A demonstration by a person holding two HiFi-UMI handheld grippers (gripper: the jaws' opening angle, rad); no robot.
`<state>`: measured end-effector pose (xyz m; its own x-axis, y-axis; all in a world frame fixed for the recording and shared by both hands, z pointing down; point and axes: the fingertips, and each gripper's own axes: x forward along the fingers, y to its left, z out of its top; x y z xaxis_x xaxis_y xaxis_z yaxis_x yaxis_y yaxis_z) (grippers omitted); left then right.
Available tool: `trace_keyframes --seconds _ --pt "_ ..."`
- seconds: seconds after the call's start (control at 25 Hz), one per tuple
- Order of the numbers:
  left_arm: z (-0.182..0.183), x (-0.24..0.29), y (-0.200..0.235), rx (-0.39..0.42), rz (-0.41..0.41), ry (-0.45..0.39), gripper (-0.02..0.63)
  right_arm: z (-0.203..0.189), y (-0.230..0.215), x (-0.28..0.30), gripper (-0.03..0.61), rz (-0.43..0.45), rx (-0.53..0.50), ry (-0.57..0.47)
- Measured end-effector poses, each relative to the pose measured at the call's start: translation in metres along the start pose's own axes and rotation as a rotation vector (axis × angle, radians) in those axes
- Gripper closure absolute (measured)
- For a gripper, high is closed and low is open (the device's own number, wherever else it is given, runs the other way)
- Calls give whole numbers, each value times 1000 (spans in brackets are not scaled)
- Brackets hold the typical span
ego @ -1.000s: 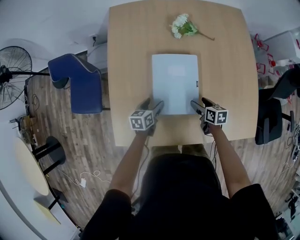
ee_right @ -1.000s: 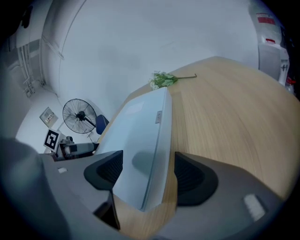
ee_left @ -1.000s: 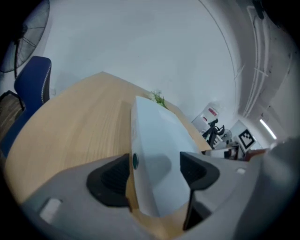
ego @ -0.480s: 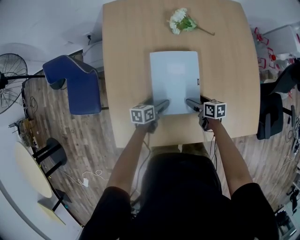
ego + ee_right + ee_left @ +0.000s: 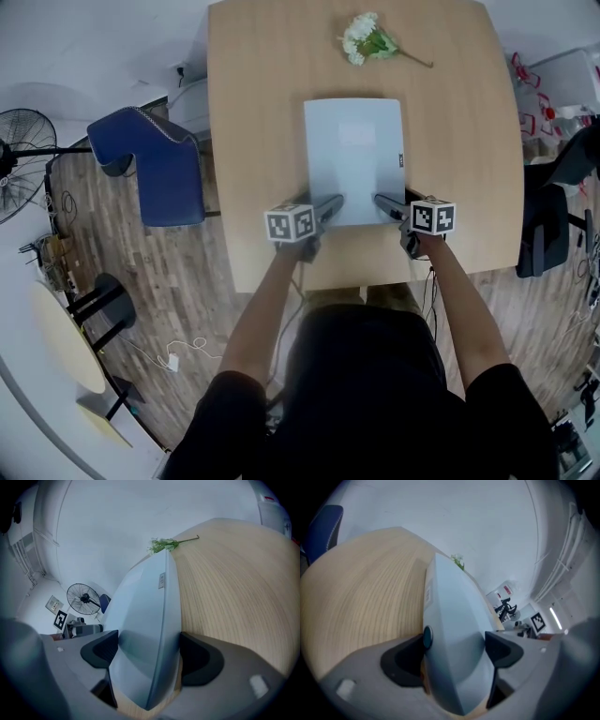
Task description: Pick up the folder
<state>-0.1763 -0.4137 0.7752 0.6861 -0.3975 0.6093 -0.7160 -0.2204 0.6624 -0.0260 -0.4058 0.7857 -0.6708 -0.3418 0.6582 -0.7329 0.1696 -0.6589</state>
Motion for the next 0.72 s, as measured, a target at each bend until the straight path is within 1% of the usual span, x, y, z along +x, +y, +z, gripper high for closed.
trace_keyframes --seconds 0.16,0.24,0.4,0.56,0.72 --pt "-1 -8 -4 51 34 -31 209 -7 5 -5 184 -14 18 -4" --pt "-2 -14 -11 82 43 -47 209 -11 11 -10 184 -2 12 -13" --pt "-8 -27 -28 150 43 -75 209 -15 22 -27 189 -6 -82 -29" --pt "1 -47 -50 212 31 -159 209 -6 40 -47 190 4 -172 -91" --pt "7 -71 -77 257 31 -224 209 1 63 -75 189 12 -250 -151"
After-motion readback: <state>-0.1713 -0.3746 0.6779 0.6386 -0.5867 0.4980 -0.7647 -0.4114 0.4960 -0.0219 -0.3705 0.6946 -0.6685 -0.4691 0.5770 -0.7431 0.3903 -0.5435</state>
